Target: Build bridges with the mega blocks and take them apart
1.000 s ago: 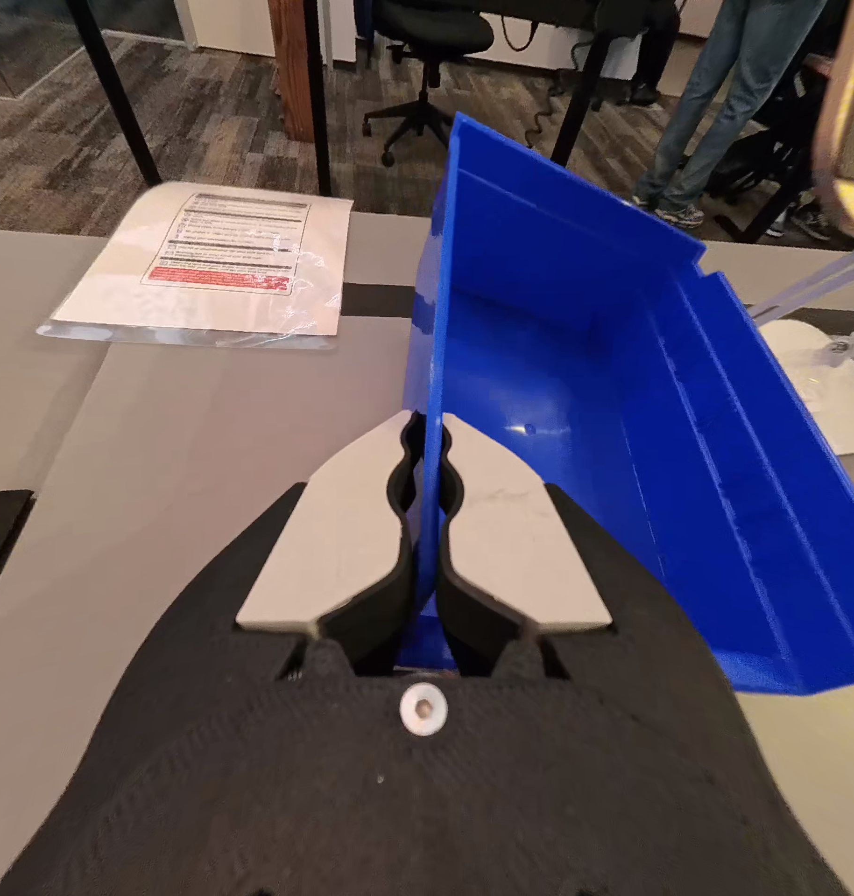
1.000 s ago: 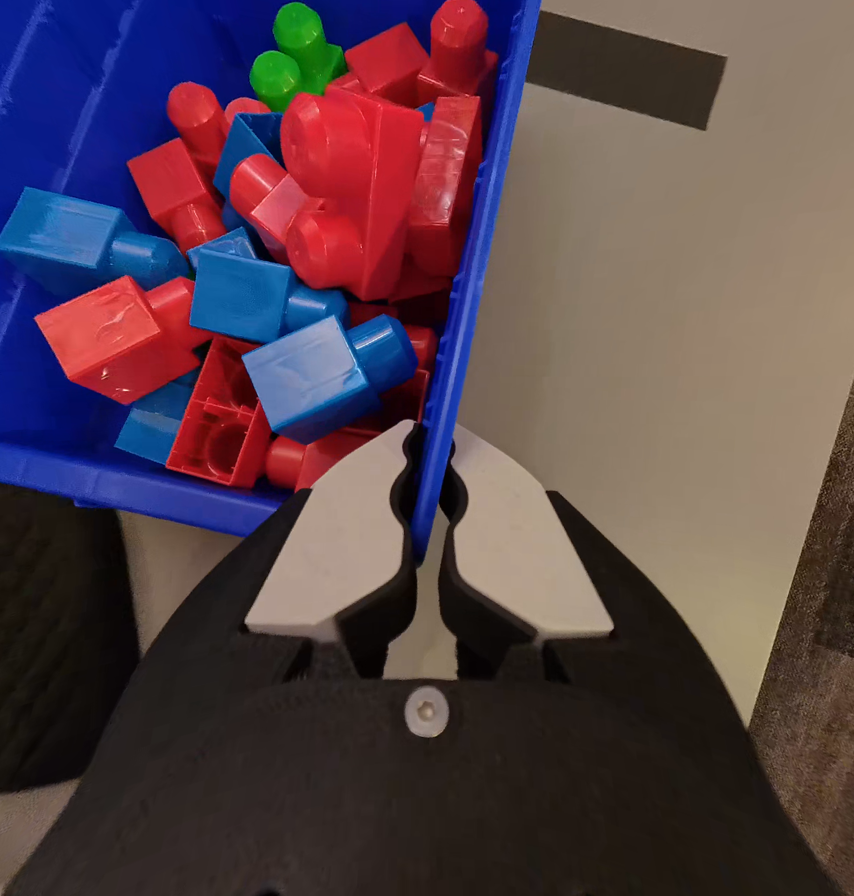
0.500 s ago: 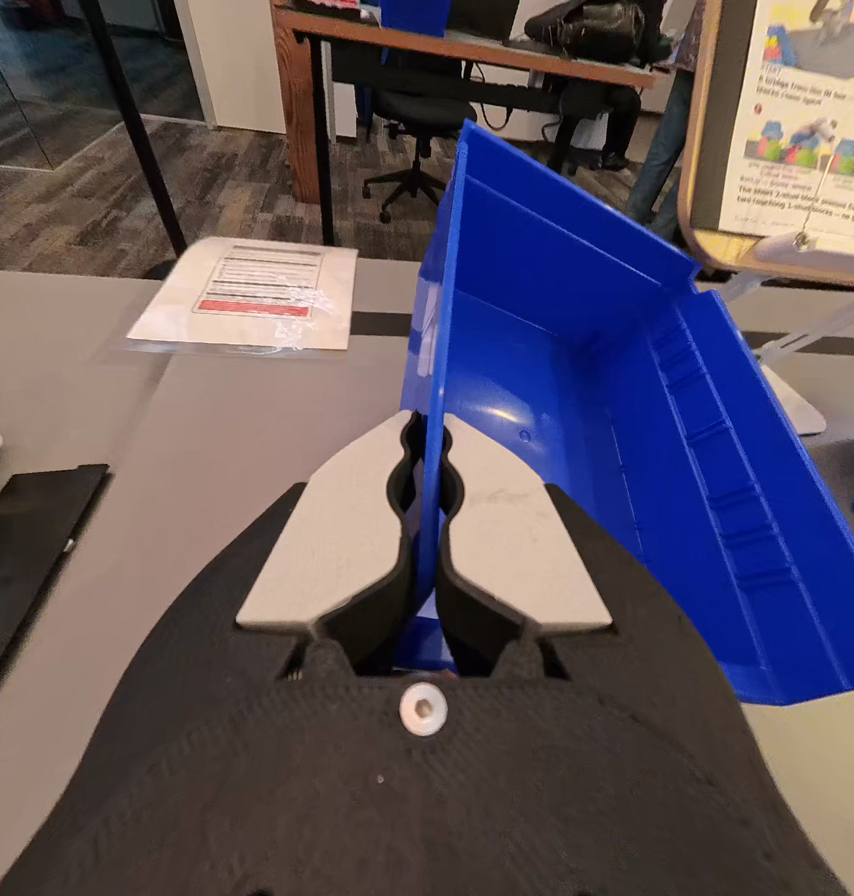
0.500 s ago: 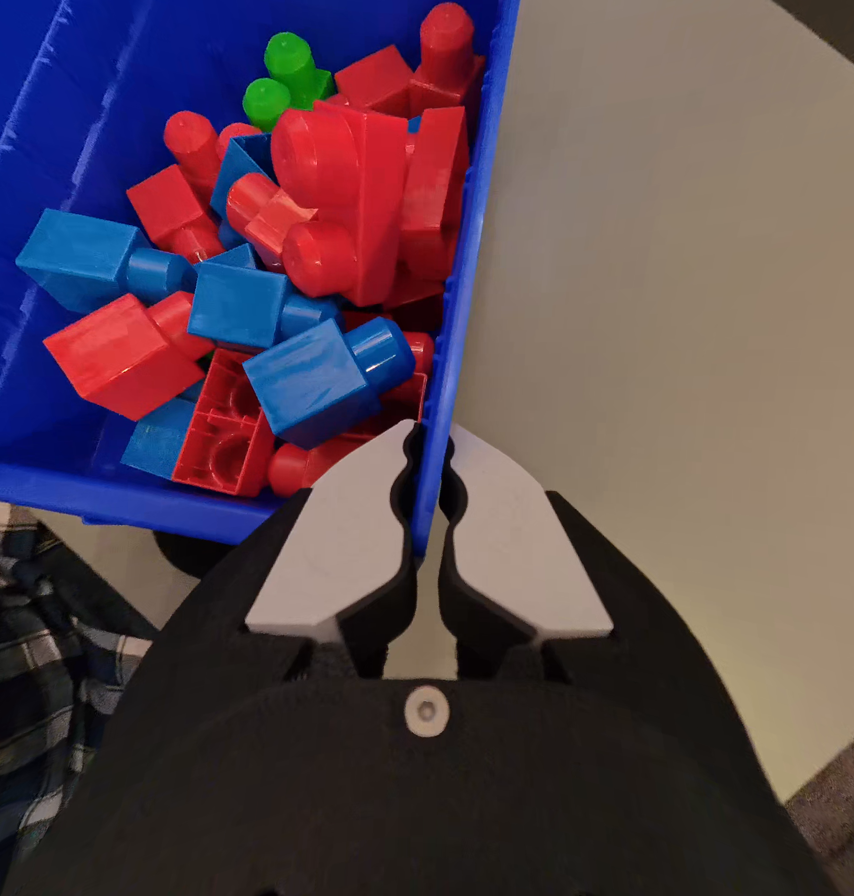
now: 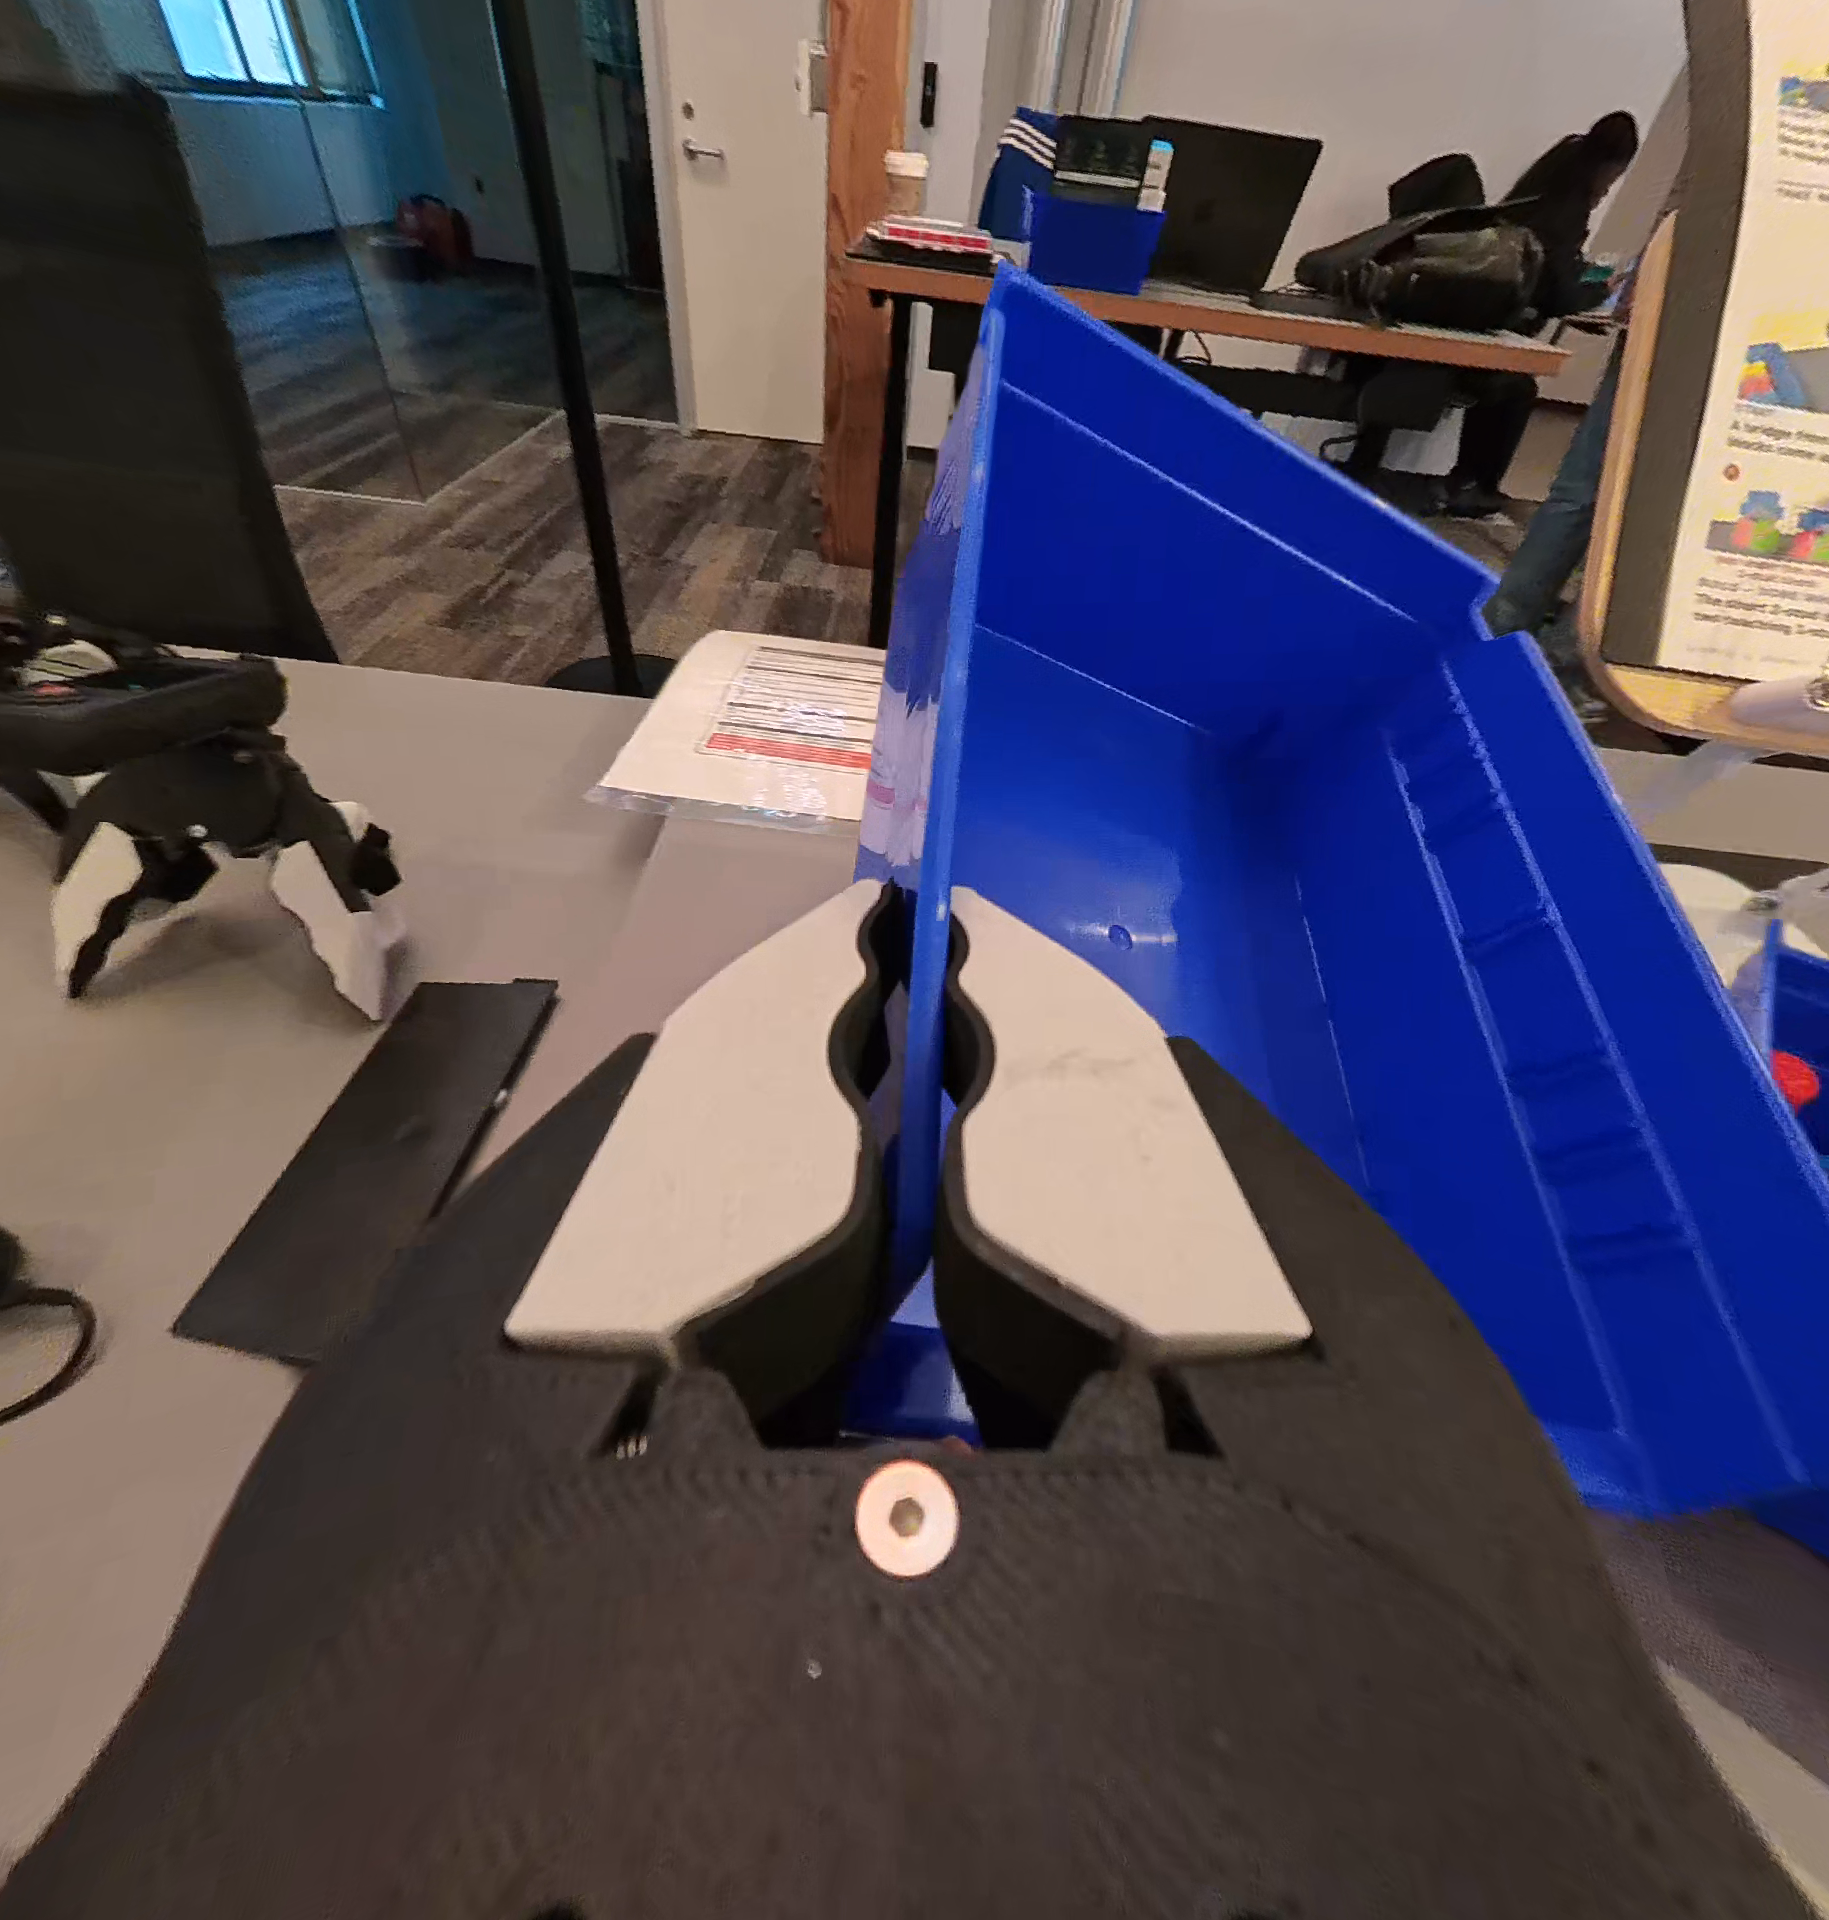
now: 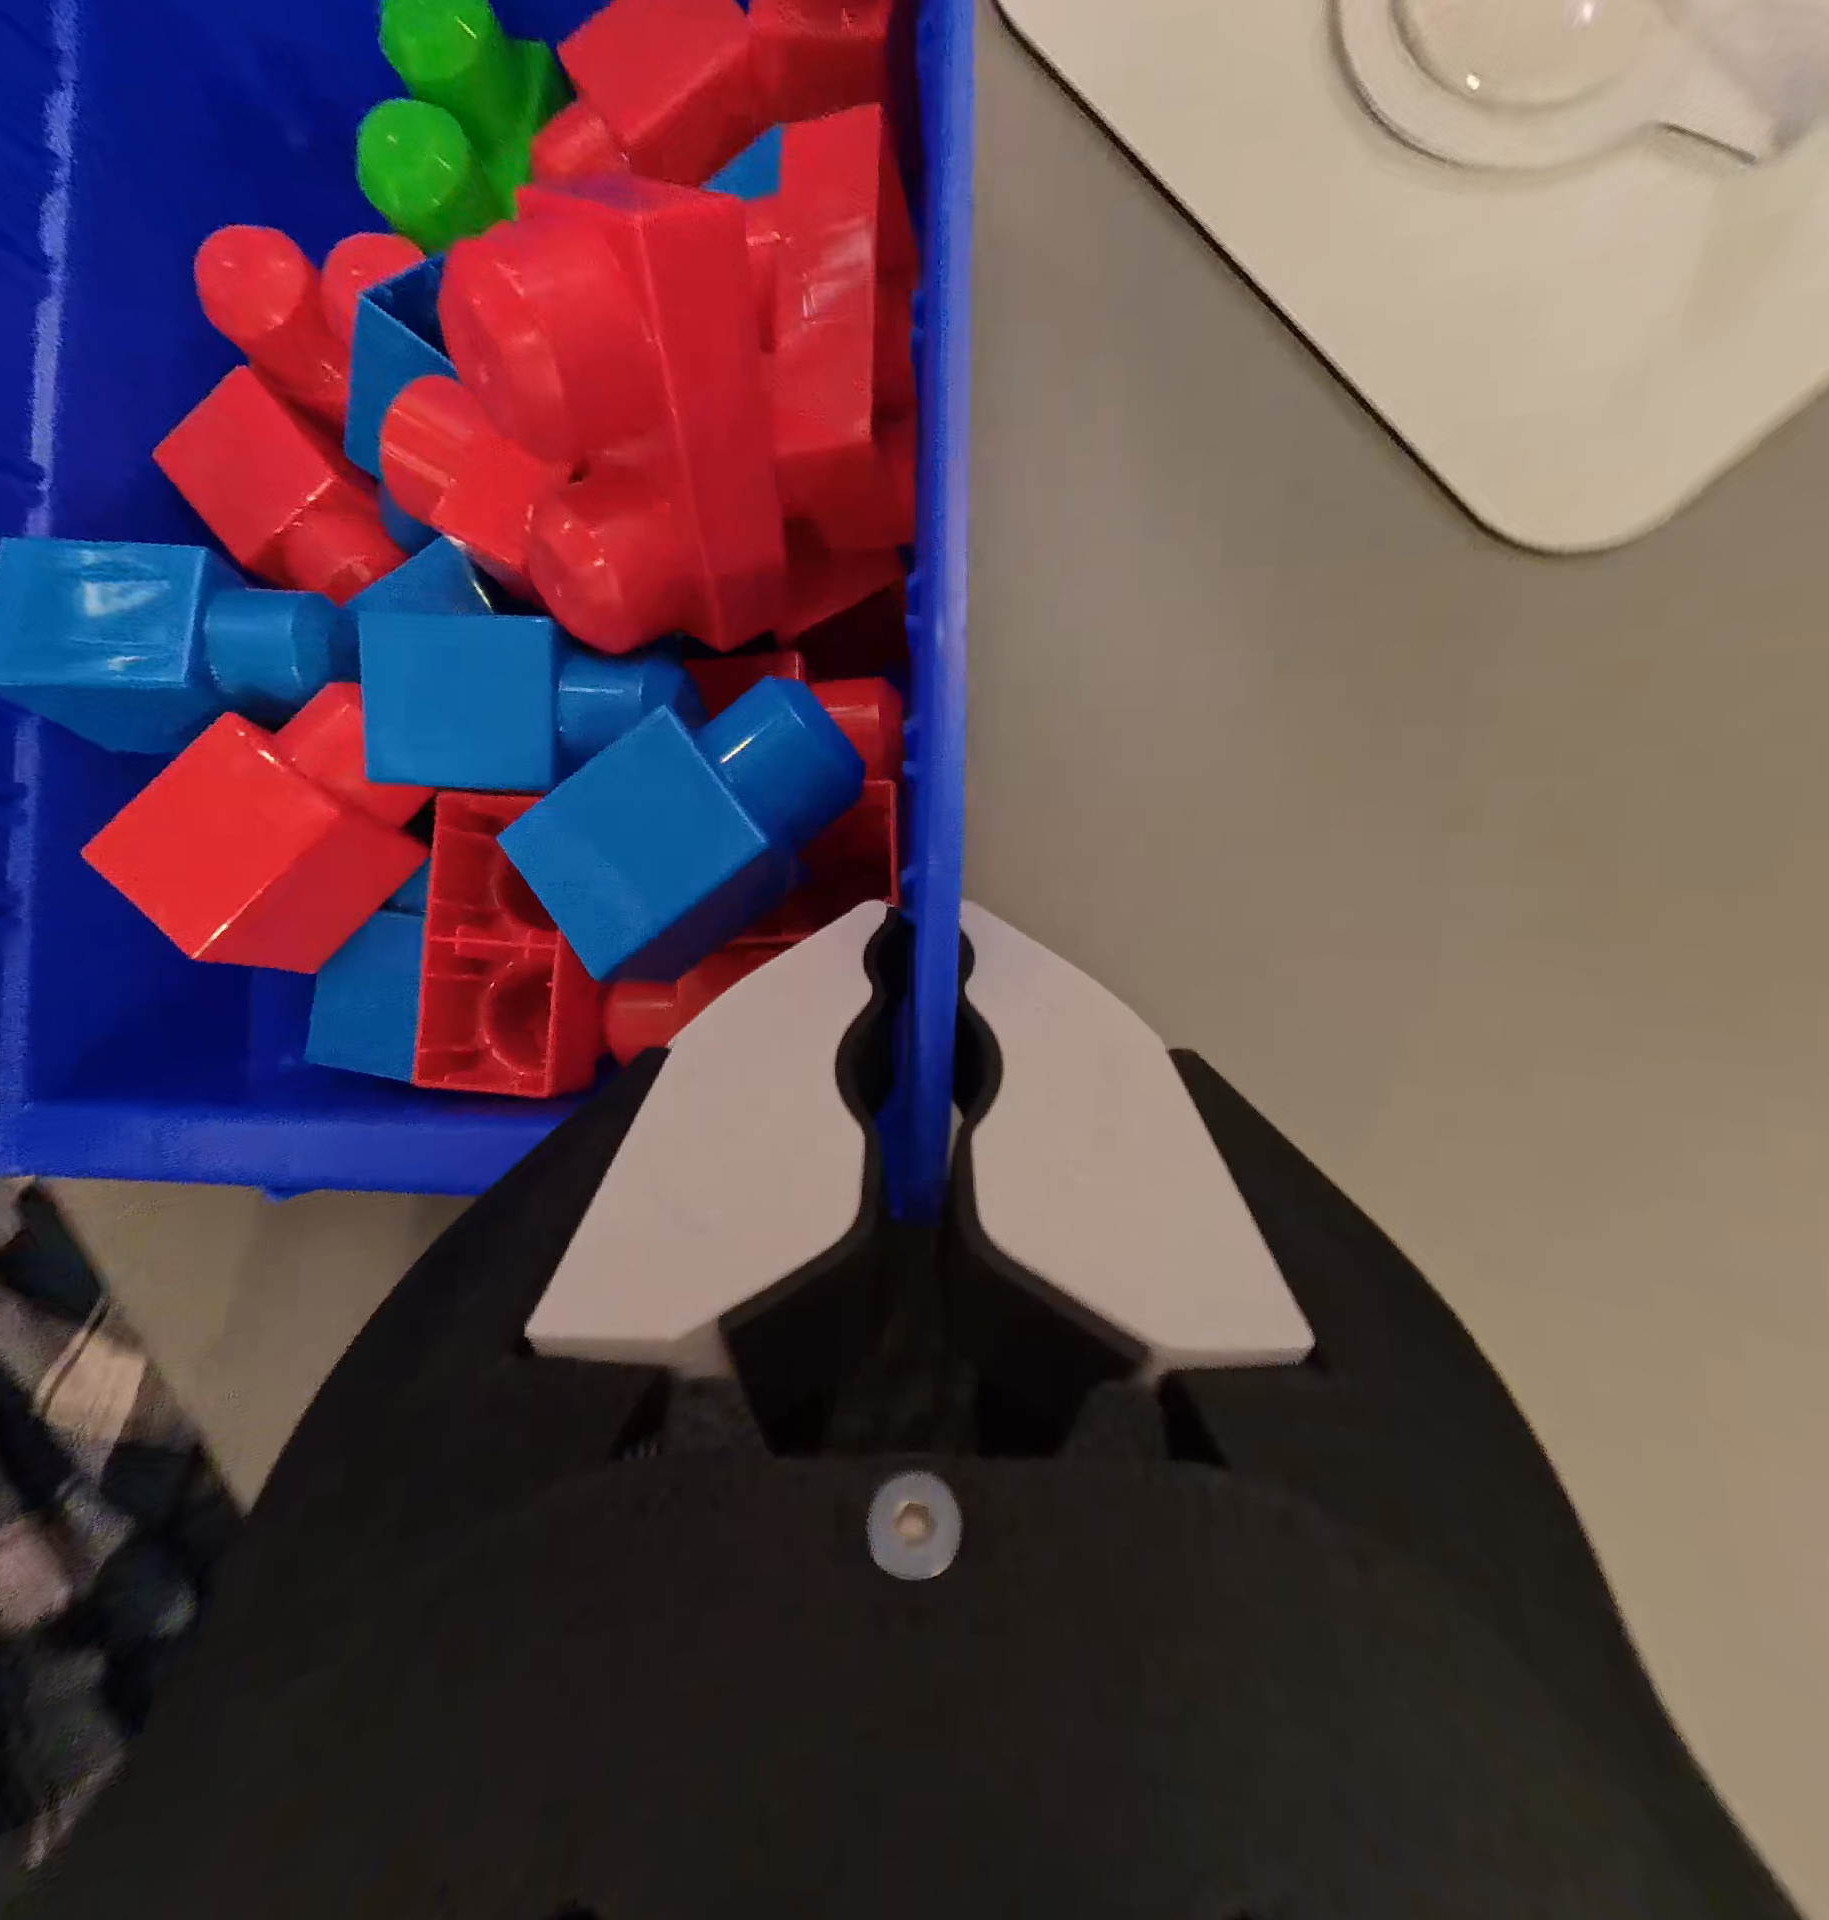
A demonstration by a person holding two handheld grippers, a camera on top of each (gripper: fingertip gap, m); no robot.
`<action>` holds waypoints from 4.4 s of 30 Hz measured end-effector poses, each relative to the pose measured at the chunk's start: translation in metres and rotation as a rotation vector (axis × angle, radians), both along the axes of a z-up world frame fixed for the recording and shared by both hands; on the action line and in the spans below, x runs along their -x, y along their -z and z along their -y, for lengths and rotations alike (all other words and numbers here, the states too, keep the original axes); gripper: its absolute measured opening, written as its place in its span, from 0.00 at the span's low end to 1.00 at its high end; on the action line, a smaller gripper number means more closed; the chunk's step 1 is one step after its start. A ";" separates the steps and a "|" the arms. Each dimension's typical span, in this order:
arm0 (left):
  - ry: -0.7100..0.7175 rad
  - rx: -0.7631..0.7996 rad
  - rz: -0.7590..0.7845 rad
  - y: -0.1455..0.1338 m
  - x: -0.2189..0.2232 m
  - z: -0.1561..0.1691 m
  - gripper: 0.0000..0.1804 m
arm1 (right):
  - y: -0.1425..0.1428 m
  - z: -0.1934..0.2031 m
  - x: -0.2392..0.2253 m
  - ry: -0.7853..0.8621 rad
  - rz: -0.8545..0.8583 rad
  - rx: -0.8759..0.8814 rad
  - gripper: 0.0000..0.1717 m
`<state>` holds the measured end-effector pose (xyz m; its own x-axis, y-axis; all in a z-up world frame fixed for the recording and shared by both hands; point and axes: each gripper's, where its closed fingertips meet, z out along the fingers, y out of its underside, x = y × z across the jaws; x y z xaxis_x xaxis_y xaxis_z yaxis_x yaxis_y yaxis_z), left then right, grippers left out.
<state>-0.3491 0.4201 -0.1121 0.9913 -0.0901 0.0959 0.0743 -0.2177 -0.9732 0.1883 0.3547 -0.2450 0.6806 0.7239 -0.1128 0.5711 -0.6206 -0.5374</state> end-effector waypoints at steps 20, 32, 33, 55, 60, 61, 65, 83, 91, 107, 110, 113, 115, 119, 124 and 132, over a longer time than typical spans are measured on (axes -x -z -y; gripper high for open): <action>-0.011 -0.049 0.061 -0.014 0.019 0.017 0.02 | 0.030 0.091 0.093 -1.004 0.317 -0.319 0.22; -0.066 -0.170 0.146 -0.047 0.039 0.032 0.02 | 0.040 0.035 0.221 -0.844 0.193 -0.279 0.16; -0.076 -0.182 0.150 -0.050 0.042 0.035 0.02 | 0.040 0.023 0.235 -0.816 0.198 -0.287 0.16; 0.166 -0.386 0.135 -0.142 -0.087 0.086 0.02 | -0.183 0.033 0.193 -0.206 -0.691 -0.402 0.43; 0.366 -0.374 0.105 -0.133 -0.235 0.081 0.02 | -0.207 0.084 0.082 -0.021 -0.873 -0.435 0.53; 0.412 -0.368 0.096 -0.129 -0.269 0.081 0.02 | -0.204 0.093 0.065 0.022 -0.896 -0.439 0.54; 0.604 -0.318 0.105 -0.108 -0.406 0.085 0.02 | -0.171 0.114 -0.001 0.198 -0.838 -0.465 0.59; 0.710 0.079 0.352 0.055 -0.666 -0.001 0.09 | -0.041 0.010 -0.250 0.583 -0.567 -0.218 0.53; 0.632 0.210 0.534 0.096 -0.674 -0.026 0.17 | -0.006 -0.056 -0.278 0.437 -0.555 -0.013 0.47; 0.874 0.224 0.764 0.071 -0.662 -0.028 0.15 | -0.052 -0.087 -0.347 0.491 -0.330 -0.255 0.56; 0.874 0.152 0.501 0.064 -0.631 0.003 0.20 | -0.084 -0.047 -0.308 0.390 -0.330 -0.298 0.55; 0.859 0.128 0.252 0.071 -0.595 0.026 0.28 | -0.091 -0.011 -0.239 0.252 -0.315 -0.265 0.61; 0.813 0.127 0.085 0.082 -0.564 0.034 0.38 | -0.087 0.002 -0.193 0.182 -0.272 -0.289 0.69; 0.585 0.119 -0.180 0.097 -0.485 0.035 0.48 | -0.059 0.011 -0.097 0.073 -0.168 -0.345 0.71; 0.338 0.254 -0.201 0.125 -0.405 0.016 0.71 | -0.012 -0.008 0.005 0.022 -0.146 -0.245 0.75; 0.205 0.382 -0.314 0.169 -0.341 0.009 0.69 | 0.065 -0.042 0.080 -0.006 -0.004 -0.095 0.82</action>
<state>-0.0076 0.4110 -0.2807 0.9432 -0.3021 -0.1387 -0.2892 -0.5402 -0.7903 0.1088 0.3967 -0.3104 0.6759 0.7355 -0.0466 0.5722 -0.5636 -0.5958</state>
